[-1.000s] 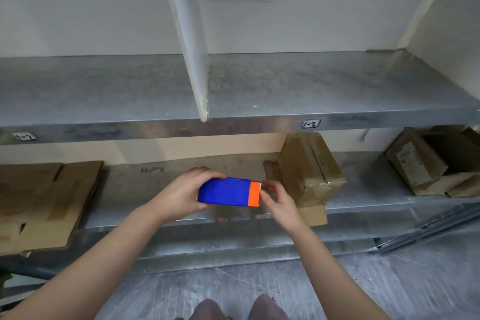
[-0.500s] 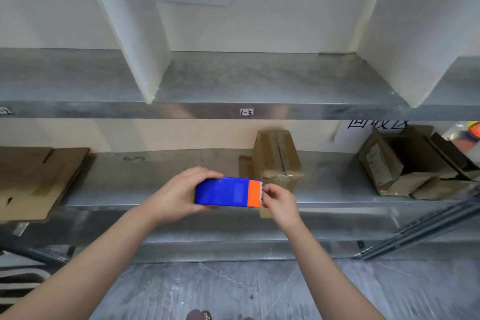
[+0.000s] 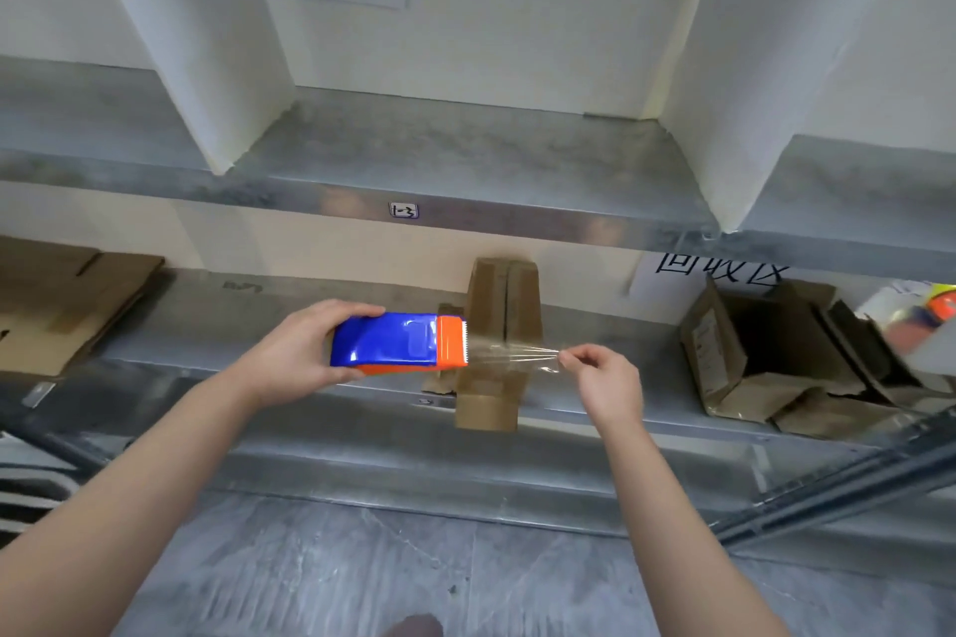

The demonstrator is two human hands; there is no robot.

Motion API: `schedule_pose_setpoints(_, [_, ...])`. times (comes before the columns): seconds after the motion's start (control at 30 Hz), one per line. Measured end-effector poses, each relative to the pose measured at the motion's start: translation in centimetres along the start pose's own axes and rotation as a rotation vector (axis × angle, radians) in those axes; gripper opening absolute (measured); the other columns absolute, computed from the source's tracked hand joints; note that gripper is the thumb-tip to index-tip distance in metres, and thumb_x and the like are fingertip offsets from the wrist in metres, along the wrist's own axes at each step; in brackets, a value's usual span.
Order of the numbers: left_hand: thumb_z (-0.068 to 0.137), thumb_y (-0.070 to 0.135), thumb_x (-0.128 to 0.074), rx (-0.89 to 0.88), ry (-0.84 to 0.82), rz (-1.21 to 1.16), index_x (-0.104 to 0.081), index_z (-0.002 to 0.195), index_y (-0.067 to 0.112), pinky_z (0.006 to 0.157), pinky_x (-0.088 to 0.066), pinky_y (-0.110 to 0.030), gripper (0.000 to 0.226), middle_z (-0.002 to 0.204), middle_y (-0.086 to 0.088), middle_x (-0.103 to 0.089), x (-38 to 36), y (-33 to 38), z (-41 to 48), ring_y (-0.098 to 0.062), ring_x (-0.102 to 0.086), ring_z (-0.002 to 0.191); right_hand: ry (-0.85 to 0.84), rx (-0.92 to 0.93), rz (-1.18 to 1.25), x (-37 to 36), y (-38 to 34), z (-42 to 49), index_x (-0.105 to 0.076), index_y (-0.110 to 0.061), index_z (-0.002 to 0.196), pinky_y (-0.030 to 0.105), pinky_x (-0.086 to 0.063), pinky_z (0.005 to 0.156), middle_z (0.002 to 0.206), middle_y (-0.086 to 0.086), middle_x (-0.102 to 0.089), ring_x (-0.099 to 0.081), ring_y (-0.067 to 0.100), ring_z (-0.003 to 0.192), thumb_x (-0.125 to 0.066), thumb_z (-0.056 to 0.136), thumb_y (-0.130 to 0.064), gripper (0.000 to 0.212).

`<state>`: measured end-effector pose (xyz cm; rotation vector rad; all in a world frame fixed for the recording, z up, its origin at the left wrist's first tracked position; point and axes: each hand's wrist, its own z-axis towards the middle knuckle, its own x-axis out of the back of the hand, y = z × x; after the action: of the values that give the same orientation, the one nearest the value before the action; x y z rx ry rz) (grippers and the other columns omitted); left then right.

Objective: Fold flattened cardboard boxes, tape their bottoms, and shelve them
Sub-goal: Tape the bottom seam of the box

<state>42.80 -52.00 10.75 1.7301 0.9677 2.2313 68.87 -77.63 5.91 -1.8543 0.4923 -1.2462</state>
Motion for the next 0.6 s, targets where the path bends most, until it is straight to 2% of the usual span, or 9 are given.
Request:
schedule_pose_setpoints(0.1, [0.067, 0.026, -0.086, 0.027, -0.030, 0.021, -0.046, 0.128, 0.043, 0.099, -0.033, -0.006, 0.075, 0.126, 0.025, -0.049, 0.4, -0.4, 0.6, 0.010, -0.046, 0.117, -0.052, -0.023, -0.037, -0.1, 0.3, 1.2, -0.072, -0.029, 0.080, 0.029, -0.045, 0.076, 0.092, -0.012, -0.071, -0.062, 0.015, 0.092, -0.067, 0.085, -0.040, 0.013])
schedule_pose_setpoints(0.17, [0.068, 0.027, -0.086, 0.042, -0.040, 0.029, -0.047, 0.129, 0.042, 0.099, -0.033, -0.008, 0.074, 0.124, 0.027, -0.048, 0.1, -0.5, 1.2, 0.011, -0.045, 0.115, -0.064, -0.037, -0.047, -0.5, 0.4, 2.0, -0.073, -0.028, 0.082, 0.029, -0.044, 0.076, 0.095, -0.009, -0.072, -0.063, 0.018, 0.095, -0.068, 0.084, -0.040, 0.013])
schedule_pose_setpoints(0.27, [0.069, 0.025, -0.086, 0.077, -0.057, 0.025, -0.050, 0.134, 0.032, 0.102, -0.036, -0.018, 0.075, 0.125, 0.020, -0.052, -0.2, -0.9, 2.6, 0.003, -0.048, 0.115, -0.089, -0.059, -0.054, -0.7, 0.6, 3.5, -0.074, -0.025, 0.095, 0.029, -0.044, 0.082, 0.107, -0.001, -0.072, -0.062, 0.023, 0.103, -0.068, 0.085, -0.039, 0.018])
schedule_pose_setpoints(0.4, [0.064, 0.039, -0.082, 0.110, -0.115, 0.036, -0.051, 0.134, 0.032, 0.102, -0.042, -0.030, 0.077, 0.128, 0.010, -0.057, -0.2, -1.8, 4.0, -0.008, -0.052, 0.117, -0.129, -0.112, -0.053, -1.4, 0.9, 5.0, -0.074, -0.022, 0.108, 0.030, -0.043, 0.090, 0.118, 0.003, -0.069, -0.060, 0.026, 0.114, -0.070, 0.084, -0.036, 0.028])
schedule_pose_setpoints(0.5, [0.061, 0.043, -0.076, 0.142, -0.156, 0.011, -0.051, 0.134, 0.033, 0.101, -0.042, -0.027, 0.078, 0.126, 0.011, -0.058, -0.6, -2.0, 4.9, -0.007, -0.053, 0.115, -0.156, -0.172, -0.061, -2.2, 1.3, 5.7, -0.074, -0.025, 0.103, 0.030, -0.046, 0.089, 0.116, 0.002, -0.069, -0.061, 0.026, 0.111, -0.071, 0.082, -0.038, 0.025])
schedule_pose_setpoints(0.6, [0.060, 0.041, -0.075, 0.157, -0.182, -0.002, -0.052, 0.134, 0.031, 0.097, -0.041, -0.021, 0.078, 0.126, 0.011, -0.058, -1.1, -2.5, 5.7, -0.006, -0.054, 0.115, -0.195, -0.223, 0.032, -2.9, 2.1, 6.3, -0.071, -0.026, 0.086, 0.039, -0.053, 0.090, 0.107, 0.002, -0.071, -0.064, 0.024, 0.104, -0.071, 0.082, -0.032, 0.008])
